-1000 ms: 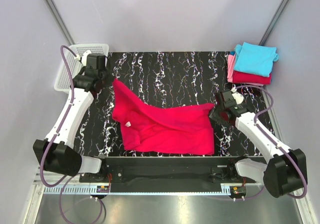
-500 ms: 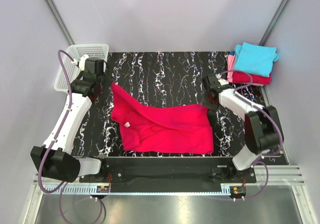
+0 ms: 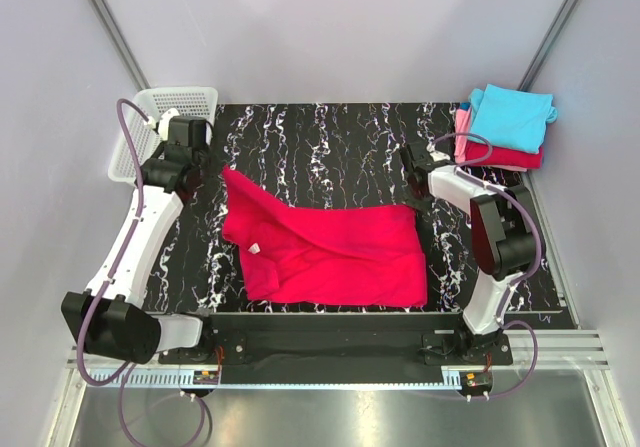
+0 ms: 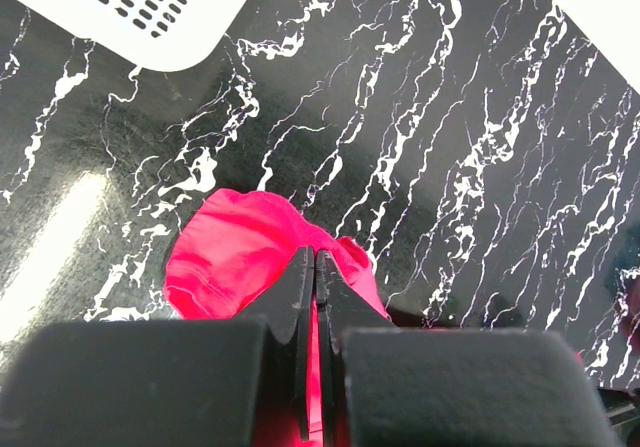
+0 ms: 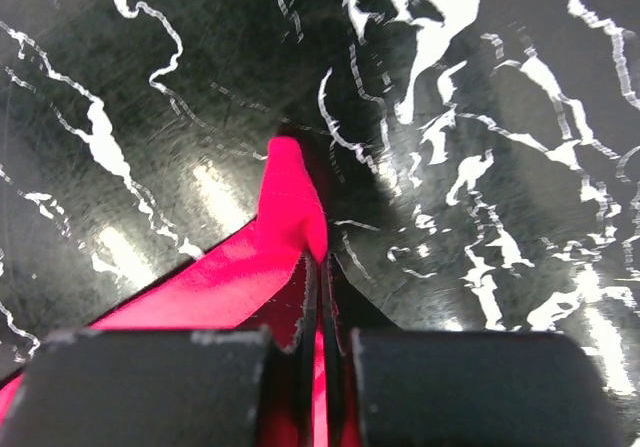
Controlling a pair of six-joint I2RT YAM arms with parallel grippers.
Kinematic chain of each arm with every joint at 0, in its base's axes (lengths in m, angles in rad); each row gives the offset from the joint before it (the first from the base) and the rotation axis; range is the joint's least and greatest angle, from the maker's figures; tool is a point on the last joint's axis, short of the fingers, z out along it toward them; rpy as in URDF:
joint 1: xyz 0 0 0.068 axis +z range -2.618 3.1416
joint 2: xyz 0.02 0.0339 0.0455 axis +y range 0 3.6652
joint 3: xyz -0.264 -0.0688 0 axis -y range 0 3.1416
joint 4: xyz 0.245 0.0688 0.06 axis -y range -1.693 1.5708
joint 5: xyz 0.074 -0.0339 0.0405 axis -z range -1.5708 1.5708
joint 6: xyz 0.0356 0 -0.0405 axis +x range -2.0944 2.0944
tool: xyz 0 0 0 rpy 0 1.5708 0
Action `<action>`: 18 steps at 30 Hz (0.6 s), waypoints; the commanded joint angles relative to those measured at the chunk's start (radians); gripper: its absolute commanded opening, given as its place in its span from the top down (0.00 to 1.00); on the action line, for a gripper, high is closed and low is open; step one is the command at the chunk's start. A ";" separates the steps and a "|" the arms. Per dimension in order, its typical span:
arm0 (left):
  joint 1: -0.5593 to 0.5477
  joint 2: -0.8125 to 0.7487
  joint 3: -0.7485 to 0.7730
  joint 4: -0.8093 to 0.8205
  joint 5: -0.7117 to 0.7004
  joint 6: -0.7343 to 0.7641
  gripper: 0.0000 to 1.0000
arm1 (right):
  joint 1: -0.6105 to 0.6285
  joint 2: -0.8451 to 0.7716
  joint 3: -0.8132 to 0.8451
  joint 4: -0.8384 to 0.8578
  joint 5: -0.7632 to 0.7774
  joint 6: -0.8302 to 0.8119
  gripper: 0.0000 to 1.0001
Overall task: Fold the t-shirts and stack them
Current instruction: Flatten the tshirt out
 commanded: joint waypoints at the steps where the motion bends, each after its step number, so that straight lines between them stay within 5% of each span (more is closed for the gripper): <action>1: 0.010 -0.044 0.048 0.020 0.000 0.035 1.00 | -0.004 -0.092 0.048 -0.012 0.100 -0.026 1.00; 12: 0.012 -0.215 0.114 -0.065 -0.193 0.066 1.00 | -0.004 -0.460 0.142 -0.103 0.105 -0.149 0.96; 13: 0.012 -0.225 0.116 -0.077 -0.216 0.064 1.00 | -0.004 -0.464 0.140 -0.091 0.067 -0.161 0.89; 15: 0.012 -0.237 0.116 -0.088 -0.280 0.056 1.00 | -0.004 -0.445 0.131 -0.059 0.036 -0.192 0.51; 18: 0.012 -0.240 0.110 -0.111 -0.343 0.035 1.00 | -0.004 -0.370 0.136 -0.065 0.048 -0.195 0.23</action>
